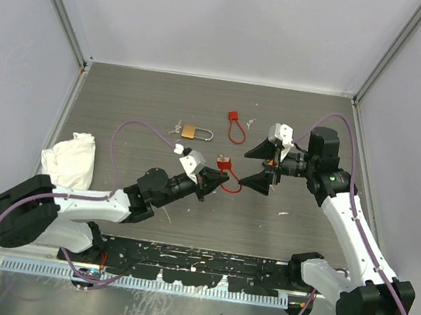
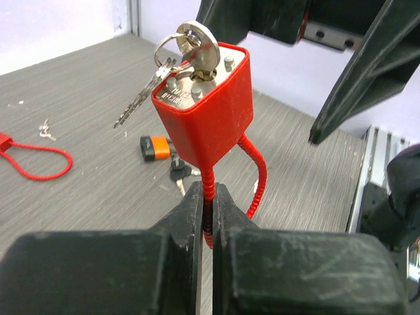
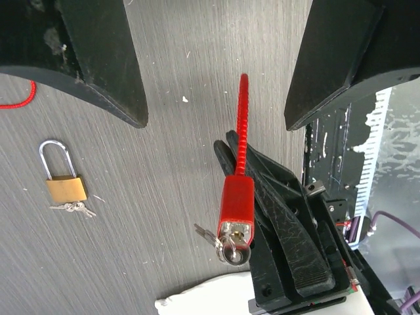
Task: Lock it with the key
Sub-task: Lock the lock.
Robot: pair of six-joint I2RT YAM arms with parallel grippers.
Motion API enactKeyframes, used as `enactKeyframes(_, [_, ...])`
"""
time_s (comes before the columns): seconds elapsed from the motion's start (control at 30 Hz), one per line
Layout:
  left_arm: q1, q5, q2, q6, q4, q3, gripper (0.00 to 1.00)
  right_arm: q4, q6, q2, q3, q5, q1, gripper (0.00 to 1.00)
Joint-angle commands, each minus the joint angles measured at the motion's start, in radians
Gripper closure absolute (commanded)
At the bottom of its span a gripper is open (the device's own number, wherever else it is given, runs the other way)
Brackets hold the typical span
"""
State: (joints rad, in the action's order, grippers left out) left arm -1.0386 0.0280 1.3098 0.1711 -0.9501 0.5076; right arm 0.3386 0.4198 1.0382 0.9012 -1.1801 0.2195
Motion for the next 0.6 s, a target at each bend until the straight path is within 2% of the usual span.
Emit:
enactKeyframes(0.0, [0.004,-0.028,-0.119,-0.087,0.174,-0.003,1.0,0.165,0.183,-0.023,0.066,-0.054,-0.013,0.1])
enactKeyframes(0.13, [0.004,-0.048,-0.229,-0.121,0.333,-0.036,1.0,0.185,0.195,-0.01,0.067,-0.071,-0.014,0.1])
enactKeyframes(0.33, [0.004,-0.014,-0.366,-0.14,0.4,-0.125,1.0,0.189,0.204,0.027,0.043,-0.123,-0.013,0.11])
enactKeyframes(0.57, [0.002,0.004,-0.389,-0.193,0.484,-0.132,1.0,0.208,0.2,0.06,0.059,-0.084,-0.013,0.13])
